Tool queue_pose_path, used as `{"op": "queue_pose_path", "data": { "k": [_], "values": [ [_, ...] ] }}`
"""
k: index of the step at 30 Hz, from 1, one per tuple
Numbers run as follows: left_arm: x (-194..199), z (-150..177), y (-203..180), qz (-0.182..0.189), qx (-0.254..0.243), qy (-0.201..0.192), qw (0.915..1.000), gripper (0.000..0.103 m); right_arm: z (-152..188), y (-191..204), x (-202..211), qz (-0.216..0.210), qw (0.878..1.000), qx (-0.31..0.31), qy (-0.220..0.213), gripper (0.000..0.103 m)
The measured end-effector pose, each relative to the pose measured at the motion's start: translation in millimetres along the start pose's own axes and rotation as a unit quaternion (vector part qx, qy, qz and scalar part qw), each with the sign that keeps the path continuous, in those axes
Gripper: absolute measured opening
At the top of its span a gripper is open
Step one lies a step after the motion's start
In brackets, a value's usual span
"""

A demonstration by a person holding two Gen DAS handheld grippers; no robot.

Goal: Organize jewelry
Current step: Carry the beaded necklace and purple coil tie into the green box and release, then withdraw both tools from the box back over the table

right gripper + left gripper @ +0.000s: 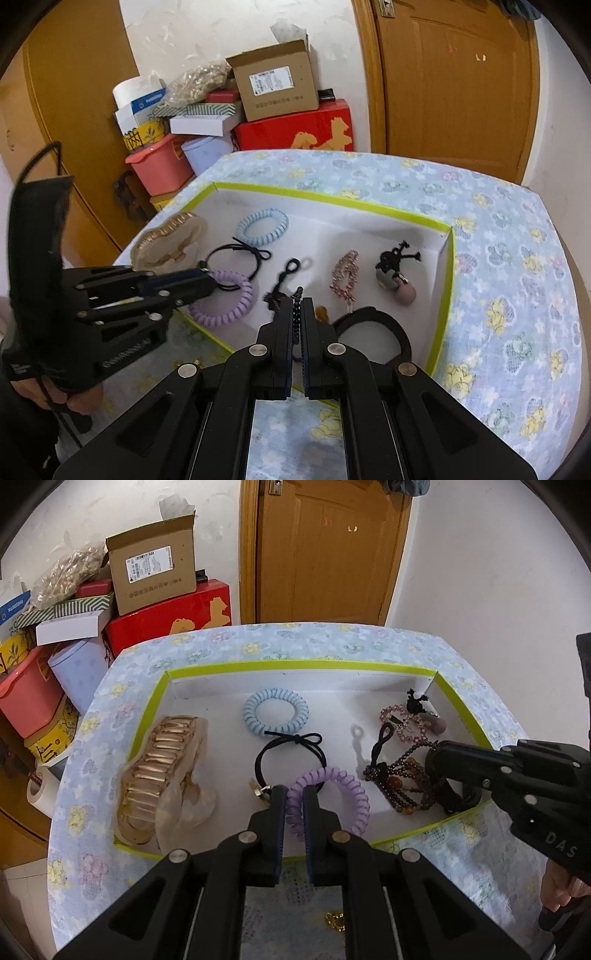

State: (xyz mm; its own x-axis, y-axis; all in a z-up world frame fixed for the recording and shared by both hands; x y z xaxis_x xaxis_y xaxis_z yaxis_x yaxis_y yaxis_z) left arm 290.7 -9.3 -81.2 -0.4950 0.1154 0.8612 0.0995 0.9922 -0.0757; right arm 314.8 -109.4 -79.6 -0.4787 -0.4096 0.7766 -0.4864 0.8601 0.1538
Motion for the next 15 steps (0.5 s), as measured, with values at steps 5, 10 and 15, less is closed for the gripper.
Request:
{"op": "queue_pose_path", "data": {
  "k": [5, 10, 15],
  "values": [
    [3.2, 0.5, 0.4, -0.001, -0.001, -0.001, 1.0000, 0.012, 1.8, -1.8, 0.2, 0.005, 1.000, -0.001, 0.001, 0.015],
    [9.8, 2.4, 0.8, 0.003, 0.003, -0.006, 1.0000, 0.021, 2.7, -2.3, 6.8, 0.007, 1.000, -0.001, -0.005, 0.016],
    [24.6, 6.7, 0.8, 0.002, 0.005, -0.018, 0.9998, 0.022, 8.3, -2.4, 20.0, 0.013, 1.000, -0.002, -0.013, 0.019]
  ]
}}
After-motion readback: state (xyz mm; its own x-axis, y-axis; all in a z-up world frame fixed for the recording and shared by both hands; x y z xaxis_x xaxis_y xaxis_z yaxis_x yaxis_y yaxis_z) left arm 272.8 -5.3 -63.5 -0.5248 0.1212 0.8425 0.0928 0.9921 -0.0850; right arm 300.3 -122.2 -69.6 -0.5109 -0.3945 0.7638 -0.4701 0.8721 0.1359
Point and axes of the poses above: each gripper's, at about its wrist camera, not at the fingertips, and x roughly against the way its jaws point, y to its left, z to its underside, the point moved 7 cm from there along -x, roughly the way its jaws point, and after that the axes turned 10 degrees about y, right-handed, at the moved point
